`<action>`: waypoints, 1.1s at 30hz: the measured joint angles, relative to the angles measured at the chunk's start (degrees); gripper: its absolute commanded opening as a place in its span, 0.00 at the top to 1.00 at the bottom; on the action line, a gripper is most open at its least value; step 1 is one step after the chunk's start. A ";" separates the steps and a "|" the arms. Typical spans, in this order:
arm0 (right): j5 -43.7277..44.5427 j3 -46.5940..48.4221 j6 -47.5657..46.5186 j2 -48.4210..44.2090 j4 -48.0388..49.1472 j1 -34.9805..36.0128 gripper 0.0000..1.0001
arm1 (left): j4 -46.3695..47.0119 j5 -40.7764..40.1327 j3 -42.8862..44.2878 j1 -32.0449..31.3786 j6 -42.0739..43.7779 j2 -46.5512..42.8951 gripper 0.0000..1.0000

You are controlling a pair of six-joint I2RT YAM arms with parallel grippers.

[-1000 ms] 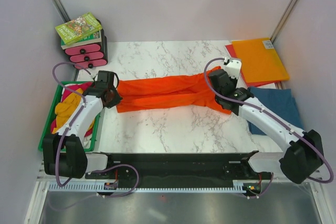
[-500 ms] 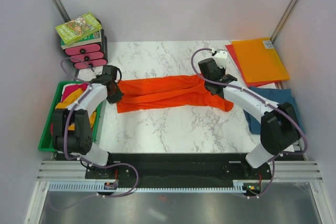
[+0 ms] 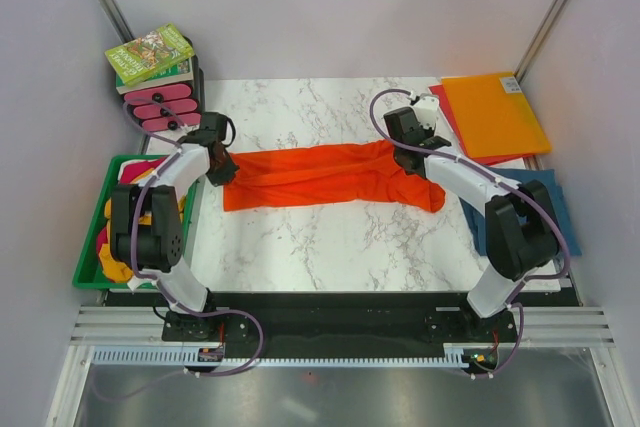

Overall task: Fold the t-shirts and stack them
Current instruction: Fold the tshirt

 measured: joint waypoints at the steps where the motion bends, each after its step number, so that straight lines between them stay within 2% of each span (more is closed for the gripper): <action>1: -0.17 0.11 0.07 0.31 0.07 -0.24 1.00 | 0.07 0.00 0.52 0.00 0.00 0.50 0.98; 14: -0.85 3.74 0.63 6.58 1.01 -1.68 1.00 | 0.42 0.00 3.78 0.00 0.00 6.64 0.98; 15: -0.87 3.76 0.63 6.75 1.03 -1.68 0.96 | 0.24 -0.02 3.96 0.00 0.00 6.64 0.88; 16: -0.94 3.76 0.66 6.82 1.01 -1.68 0.85 | -0.04 -0.07 4.22 0.00 0.00 6.64 0.83; 17: -1.16 3.78 0.70 6.82 1.03 -1.68 0.80 | -0.39 -0.28 4.63 0.00 -0.07 6.64 0.76; 18: -1.36 3.78 0.66 6.80 1.14 -1.68 0.75 | -0.63 -0.61 5.01 0.00 -0.20 6.64 0.64; 19: -1.44 3.80 0.98 6.64 1.27 -1.66 0.64 | -0.81 -1.07 5.27 0.00 -0.26 6.60 0.60; 21: -1.75 3.67 0.42 5.75 1.44 -1.53 0.49 | -1.05 -2.23 5.53 -0.02 -0.94 6.34 0.50; 22: -1.73 3.56 0.59 5.05 1.57 -1.40 0.36 | -1.36 -2.73 5.53 -0.07 -1.03 5.97 0.48; 23: -1.66 3.28 0.42 3.89 1.77 -1.27 0.29 | -1.75 -3.17 5.51 -0.13 -1.22 5.33 0.46; 25: -1.44 2.32 0.09 0.79 2.08 -0.83 0.22 | -2.03 -3.85 5.09 -0.22 -1.49 3.17 0.45; 26: -1.16 1.73 0.02 -0.98 2.10 -0.48 0.23 | -2.27 -4.15 4.72 -0.37 -1.57 1.31 0.46; 27: -1.05 1.29 -0.02 -2.47 2.01 -0.11 0.25 | -2.25 -4.31 4.42 -0.48 -1.66 -0.11 0.50; 30: -0.96 -1.55 0.20 -7.82 2.27 1.81 0.70 | -2.03 -4.24 1.79 -1.14 -2.19 -5.95 0.60; 31: -1.03 -3.06 0.76 -9.49 2.54 2.62 0.97 | -2.21 -4.17 1.20 -1.51 -2.36 -6.88 0.62; 33: -1.44 -7.06 2.23 -12.48 2.62 4.35 1.00 | -2.03 -4.00 -1.36 -2.80 -2.93 -9.66 0.70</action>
